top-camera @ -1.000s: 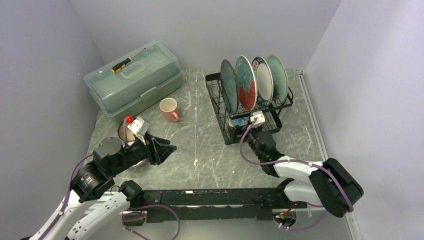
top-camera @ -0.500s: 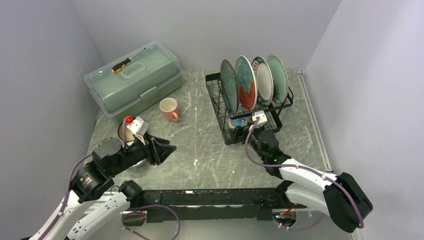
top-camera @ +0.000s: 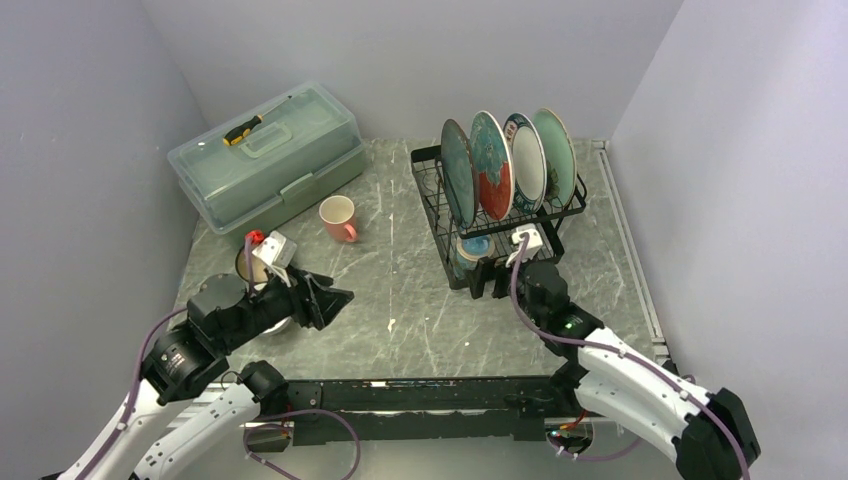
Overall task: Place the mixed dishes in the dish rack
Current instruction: Turn the cup upside down in the dish rack.
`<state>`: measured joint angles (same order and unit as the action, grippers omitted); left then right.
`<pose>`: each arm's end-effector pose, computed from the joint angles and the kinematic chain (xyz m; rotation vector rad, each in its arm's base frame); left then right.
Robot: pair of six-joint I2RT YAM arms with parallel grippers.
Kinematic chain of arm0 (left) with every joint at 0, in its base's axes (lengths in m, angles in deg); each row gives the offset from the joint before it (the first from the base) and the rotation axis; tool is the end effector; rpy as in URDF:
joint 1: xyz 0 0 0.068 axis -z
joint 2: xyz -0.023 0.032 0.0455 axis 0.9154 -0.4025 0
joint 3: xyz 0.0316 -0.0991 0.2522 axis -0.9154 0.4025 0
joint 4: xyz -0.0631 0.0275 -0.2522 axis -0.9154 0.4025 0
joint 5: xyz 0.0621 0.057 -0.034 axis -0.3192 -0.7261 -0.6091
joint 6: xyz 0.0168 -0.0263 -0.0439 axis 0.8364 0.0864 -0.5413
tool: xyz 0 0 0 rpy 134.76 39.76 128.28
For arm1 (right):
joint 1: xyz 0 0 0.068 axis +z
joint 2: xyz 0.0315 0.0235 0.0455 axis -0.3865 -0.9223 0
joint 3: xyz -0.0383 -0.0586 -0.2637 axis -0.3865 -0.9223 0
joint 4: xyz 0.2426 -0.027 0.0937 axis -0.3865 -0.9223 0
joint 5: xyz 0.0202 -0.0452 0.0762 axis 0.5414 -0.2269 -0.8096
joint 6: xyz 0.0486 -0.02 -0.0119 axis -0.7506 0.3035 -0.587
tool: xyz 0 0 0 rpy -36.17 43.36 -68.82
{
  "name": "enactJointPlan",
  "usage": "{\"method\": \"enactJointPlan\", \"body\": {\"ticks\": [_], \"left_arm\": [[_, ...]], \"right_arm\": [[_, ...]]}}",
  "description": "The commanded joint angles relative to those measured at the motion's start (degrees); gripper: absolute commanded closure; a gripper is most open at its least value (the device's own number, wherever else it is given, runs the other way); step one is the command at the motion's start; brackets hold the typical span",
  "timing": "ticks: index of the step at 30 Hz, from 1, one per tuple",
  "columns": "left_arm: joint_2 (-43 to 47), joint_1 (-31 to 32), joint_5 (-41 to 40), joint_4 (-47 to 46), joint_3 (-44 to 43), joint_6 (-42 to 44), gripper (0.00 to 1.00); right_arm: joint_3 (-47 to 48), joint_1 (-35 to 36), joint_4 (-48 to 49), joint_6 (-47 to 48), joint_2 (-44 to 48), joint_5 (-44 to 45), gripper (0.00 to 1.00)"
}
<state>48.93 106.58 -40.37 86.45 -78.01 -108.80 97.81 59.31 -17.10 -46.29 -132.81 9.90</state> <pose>0.0639 -0.0595 0.3491 0.3401 1.8423 -0.9059 0.1524 0.1058 0.2141 -0.2425 1.8598 0.4711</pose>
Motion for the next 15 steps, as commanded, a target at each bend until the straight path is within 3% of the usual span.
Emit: {"method": "enactJointPlan", "body": {"ticks": [1,3,8,10,15], "left_arm": [[-1.92,0.1,-3.3,-0.14,-1.95,-2.28,0.31],[-3.01,0.1,-4.14,-0.29,-1.72,-3.06,0.29],[-6.06,0.08,-8.82,-0.14,-0.95,-5.74,0.14],[-7.41,0.07,-10.95,-0.05,-0.53,-6.54,0.01],[-11.8,0.03,-14.71,-0.89,0.29,-7.91,0.0]], "right_arm": [[4.78,0.25,-9.76,-2.88,4.46,-1.34,0.0],[6.7,0.25,-14.5,-4.66,5.0,-1.59,0.0],[10.34,0.25,-22.55,-7.14,6.12,-3.0,0.0],[10.48,0.25,-23.64,-8.98,7.4,-3.04,0.0],[10.49,0.25,-25.78,-11.01,9.48,-3.3,0.0]]}}
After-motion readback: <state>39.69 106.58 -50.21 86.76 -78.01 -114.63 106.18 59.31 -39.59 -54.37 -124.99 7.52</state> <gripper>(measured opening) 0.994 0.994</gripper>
